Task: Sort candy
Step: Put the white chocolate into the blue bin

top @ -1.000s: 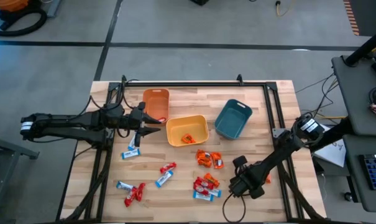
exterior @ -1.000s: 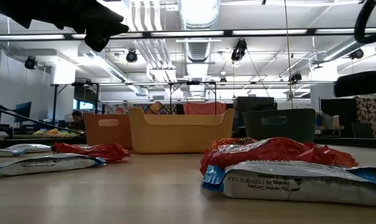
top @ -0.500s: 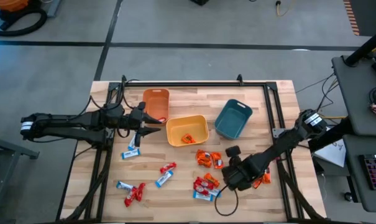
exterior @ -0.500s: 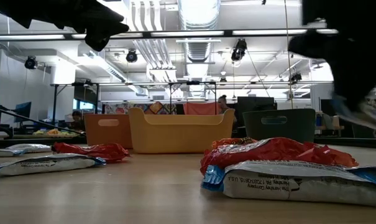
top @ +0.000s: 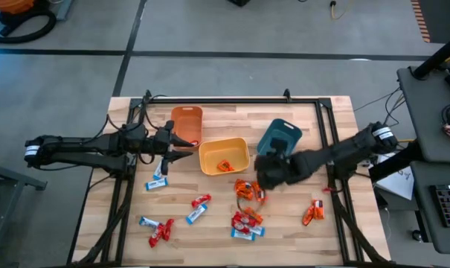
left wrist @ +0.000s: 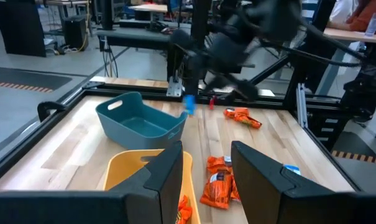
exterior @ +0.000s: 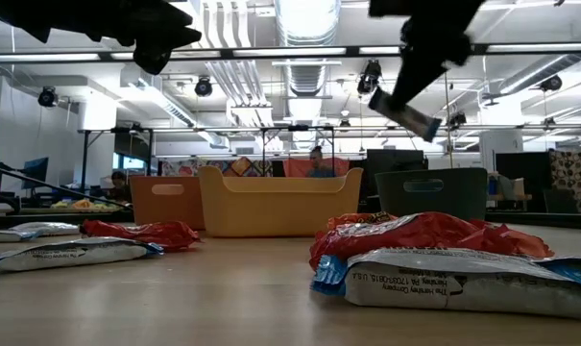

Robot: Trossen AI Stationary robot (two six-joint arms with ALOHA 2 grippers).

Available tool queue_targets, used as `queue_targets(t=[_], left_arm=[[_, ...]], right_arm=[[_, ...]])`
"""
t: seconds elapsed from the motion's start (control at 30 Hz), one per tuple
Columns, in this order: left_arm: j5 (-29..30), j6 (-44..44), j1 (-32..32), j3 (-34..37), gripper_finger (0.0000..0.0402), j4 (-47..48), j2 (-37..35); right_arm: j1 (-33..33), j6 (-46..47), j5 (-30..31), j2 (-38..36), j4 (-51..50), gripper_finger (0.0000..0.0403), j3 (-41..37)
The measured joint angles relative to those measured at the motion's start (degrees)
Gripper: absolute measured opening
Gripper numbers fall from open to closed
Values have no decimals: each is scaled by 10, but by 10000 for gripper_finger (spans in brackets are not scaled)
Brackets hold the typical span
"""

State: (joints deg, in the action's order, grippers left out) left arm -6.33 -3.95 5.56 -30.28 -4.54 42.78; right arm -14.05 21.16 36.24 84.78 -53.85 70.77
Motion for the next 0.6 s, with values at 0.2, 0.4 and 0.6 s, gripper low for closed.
queue_targets(t=[0.2, 0.4, 0.6], left_arm=[[0, 0, 0, 0, 121, 0, 0], [0, -1, 0, 0, 121, 3, 0], [30, -2, 0, 0, 121, 16, 0]], right_arm=[[113, 4, -3, 5, -9, 32, -4], [198, 31, -42, 8, -55, 32, -16], [241, 42, -68, 8, -64, 32, -53]])
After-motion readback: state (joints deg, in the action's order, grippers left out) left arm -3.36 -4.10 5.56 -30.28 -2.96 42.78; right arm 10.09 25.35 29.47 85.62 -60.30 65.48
